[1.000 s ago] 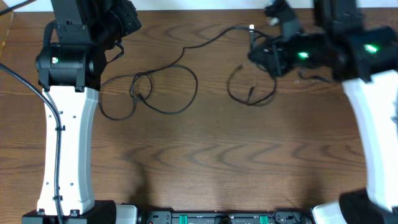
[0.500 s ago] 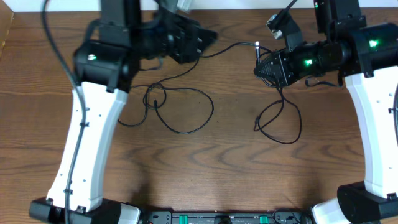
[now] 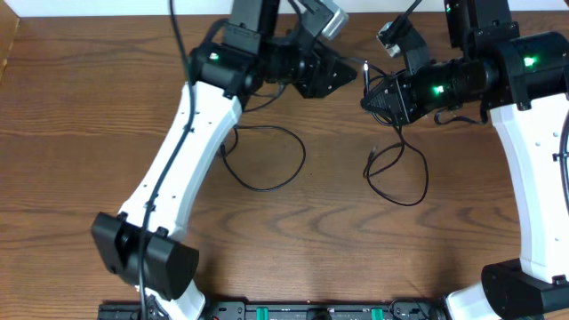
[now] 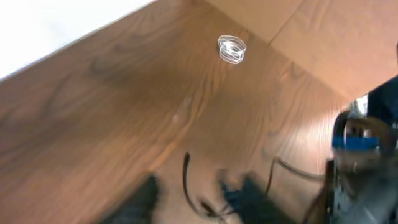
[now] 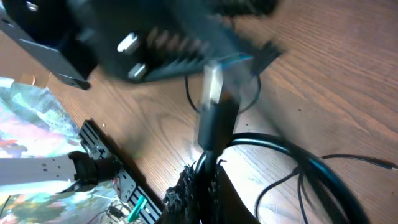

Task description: Untangle cables

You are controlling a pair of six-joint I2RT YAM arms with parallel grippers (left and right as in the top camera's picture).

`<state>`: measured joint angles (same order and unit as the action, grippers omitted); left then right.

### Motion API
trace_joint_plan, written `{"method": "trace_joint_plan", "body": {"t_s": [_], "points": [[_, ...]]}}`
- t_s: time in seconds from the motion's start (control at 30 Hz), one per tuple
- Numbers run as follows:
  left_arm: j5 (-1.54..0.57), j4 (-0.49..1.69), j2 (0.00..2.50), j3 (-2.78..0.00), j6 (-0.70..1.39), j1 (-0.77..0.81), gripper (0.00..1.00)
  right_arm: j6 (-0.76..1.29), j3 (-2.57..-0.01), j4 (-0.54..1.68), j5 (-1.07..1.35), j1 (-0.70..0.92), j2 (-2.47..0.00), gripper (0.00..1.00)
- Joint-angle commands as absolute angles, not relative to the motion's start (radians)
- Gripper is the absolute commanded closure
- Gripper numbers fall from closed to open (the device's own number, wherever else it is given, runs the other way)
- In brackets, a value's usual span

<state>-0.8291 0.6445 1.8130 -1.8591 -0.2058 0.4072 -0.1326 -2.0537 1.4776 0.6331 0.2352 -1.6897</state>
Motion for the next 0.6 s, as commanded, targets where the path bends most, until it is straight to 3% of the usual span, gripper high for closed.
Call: {"method": "trace_joint_plan", "body": {"t_s": [0.0,0.3,0.57], "points": [[-0.846,0.585,1.81,-1.867,-0.22,0.421,0.92,-0.155,-2.056,1.482,0.646,0.244,-1.678,0.99],[-0.824,0.309,1.805,-1.867,0.138,0.342,0.93,-0.089,-1.963,1.48,0.523,0.243,-1.678,0.99],[-0.7,0.293,1.803,-1.867,0.3,0.249,0.92,-0.008,-1.878,1.432,0.387,0.222,-1.678,0.99]]}}
